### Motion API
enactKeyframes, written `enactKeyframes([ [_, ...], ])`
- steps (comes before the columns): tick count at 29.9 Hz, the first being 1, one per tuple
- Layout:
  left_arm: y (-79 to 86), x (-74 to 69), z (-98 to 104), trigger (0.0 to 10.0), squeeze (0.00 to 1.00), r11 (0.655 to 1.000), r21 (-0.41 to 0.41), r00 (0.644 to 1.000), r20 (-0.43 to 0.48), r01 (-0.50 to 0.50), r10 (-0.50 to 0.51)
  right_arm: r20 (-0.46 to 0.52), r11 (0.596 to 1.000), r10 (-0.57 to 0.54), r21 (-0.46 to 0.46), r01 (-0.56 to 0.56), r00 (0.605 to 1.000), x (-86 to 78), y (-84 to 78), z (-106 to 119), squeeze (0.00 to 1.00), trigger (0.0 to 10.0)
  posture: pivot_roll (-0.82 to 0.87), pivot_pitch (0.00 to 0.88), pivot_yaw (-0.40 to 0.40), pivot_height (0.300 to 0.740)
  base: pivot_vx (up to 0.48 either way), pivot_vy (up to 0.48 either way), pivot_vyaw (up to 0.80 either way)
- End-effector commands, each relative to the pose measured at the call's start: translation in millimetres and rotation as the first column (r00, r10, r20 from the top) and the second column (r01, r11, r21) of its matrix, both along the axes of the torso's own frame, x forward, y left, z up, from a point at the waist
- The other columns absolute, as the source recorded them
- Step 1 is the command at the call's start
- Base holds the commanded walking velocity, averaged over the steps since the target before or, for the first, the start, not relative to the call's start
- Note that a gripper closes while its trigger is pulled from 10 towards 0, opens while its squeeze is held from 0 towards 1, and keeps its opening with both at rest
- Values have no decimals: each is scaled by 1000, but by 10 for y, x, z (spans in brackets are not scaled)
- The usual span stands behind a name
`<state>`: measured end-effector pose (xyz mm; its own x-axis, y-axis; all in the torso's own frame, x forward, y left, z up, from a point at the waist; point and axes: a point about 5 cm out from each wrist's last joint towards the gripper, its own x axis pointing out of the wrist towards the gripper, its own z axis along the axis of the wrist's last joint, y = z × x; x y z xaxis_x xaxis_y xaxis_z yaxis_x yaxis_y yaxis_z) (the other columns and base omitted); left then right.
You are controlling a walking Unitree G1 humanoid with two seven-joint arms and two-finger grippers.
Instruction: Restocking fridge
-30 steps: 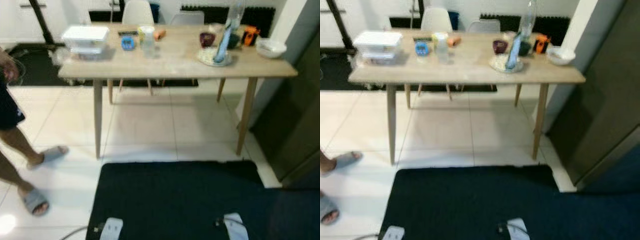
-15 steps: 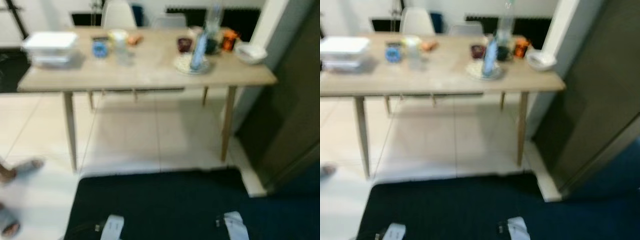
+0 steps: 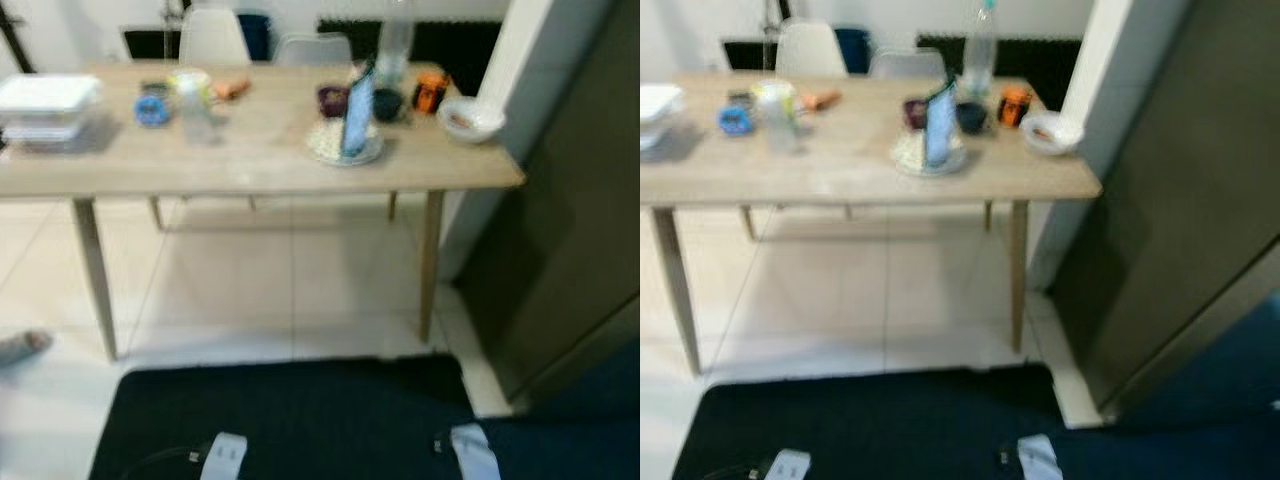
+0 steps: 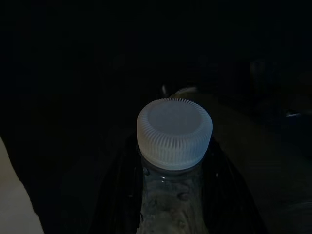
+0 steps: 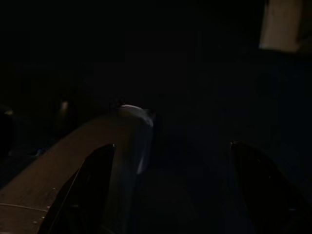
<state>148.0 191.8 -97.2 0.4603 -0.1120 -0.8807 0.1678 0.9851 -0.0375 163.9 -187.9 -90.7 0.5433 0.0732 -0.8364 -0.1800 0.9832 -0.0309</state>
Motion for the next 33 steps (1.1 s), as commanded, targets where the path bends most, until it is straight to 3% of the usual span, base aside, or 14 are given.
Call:
enactKeyframes([
  [1, -131, -132, -63, 10000, 0, 999, -44, 998, -52, 17, -19, -60, 1000, -7, -6, 6, 998, -150, -25, -63, 0, 10000, -93, 111, -19, 740, 0, -416, 0],
  [22, -136, -129, -64, 10000, 0, 999, -39, 998, -52, 18, -20, -62, 1000, -4, -8, 3, 998, -152, -31, -64, 0, 10000, -93, 108, -19, 740, 0, -419, 0],
  [27, -88, -151, -75, 10000, 0, 1000, 24, 998, -64, 4, -2, -63, 1000, -3, -9, 2, 998, -150, -28, -64, 0, 10000, -92, 110, -21, 740, 0, 0, 0],
  [33, -96, -137, -70, 10000, 0, 1000, 25, 998, -56, 5, -4, -64, 1000, -2, -9, 2, 998, -153, -28, -65, 0, 10000, -92, 110, -21, 740, 0, 0, 0],
])
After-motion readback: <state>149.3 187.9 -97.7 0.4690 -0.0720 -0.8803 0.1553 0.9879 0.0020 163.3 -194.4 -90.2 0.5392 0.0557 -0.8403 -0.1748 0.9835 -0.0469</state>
